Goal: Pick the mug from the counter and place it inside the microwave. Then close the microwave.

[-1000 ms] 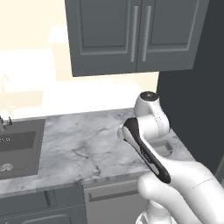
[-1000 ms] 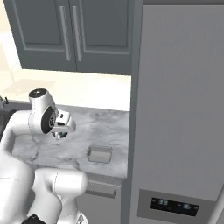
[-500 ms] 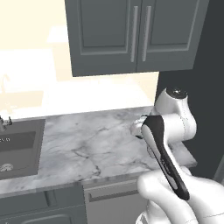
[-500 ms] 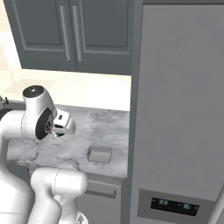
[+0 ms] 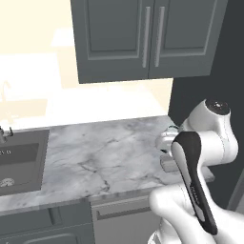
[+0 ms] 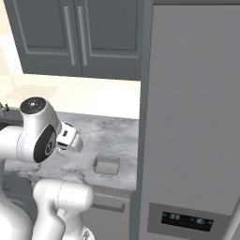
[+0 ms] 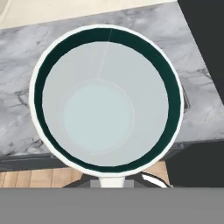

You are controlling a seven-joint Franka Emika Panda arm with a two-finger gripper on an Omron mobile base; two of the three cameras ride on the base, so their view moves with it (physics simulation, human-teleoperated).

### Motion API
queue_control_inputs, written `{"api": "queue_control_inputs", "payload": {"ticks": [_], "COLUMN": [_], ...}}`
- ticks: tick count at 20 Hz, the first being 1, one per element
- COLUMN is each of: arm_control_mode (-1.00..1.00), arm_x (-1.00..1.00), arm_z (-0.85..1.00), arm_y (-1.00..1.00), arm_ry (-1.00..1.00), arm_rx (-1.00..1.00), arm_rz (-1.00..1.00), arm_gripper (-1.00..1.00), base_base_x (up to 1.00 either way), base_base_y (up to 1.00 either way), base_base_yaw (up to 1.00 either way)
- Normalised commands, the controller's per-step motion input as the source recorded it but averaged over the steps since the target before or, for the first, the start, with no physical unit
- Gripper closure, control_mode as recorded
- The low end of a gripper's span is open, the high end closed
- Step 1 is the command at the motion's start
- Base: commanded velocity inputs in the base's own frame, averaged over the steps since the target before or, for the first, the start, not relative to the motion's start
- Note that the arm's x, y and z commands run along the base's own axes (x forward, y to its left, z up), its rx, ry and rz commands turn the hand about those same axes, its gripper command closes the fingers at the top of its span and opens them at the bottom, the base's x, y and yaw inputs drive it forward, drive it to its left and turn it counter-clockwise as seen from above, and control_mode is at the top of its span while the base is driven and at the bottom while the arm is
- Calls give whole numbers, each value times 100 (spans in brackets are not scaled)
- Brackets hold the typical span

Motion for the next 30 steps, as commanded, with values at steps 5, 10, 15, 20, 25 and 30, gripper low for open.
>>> {"api": "queue_control_inputs", "payload": {"ticks": [5, 10, 15, 20, 25, 30], "arm_control_mode": [-100, -100, 100, 100, 100, 100], "arm_x": [0, 0, 0, 0, 0, 0], "arm_z": [0, 0, 0, 0, 0, 0], "arm_y": [0, 0, 0, 0, 0, 0], "arm_ry": [0, 0, 0, 0, 0, 0], "arm_rx": [0, 0, 0, 0, 0, 0], "arm_rz": [0, 0, 0, 0, 0, 0], "arm_gripper": [100, 100, 100, 100, 100, 100], "base_base_x": [0, 0, -36, -59, -74, -85], "base_base_y": [0, 0, 1, 0, 0, -5], "base_base_yaw": [0, 0, 0, 0, 0, -18]}}
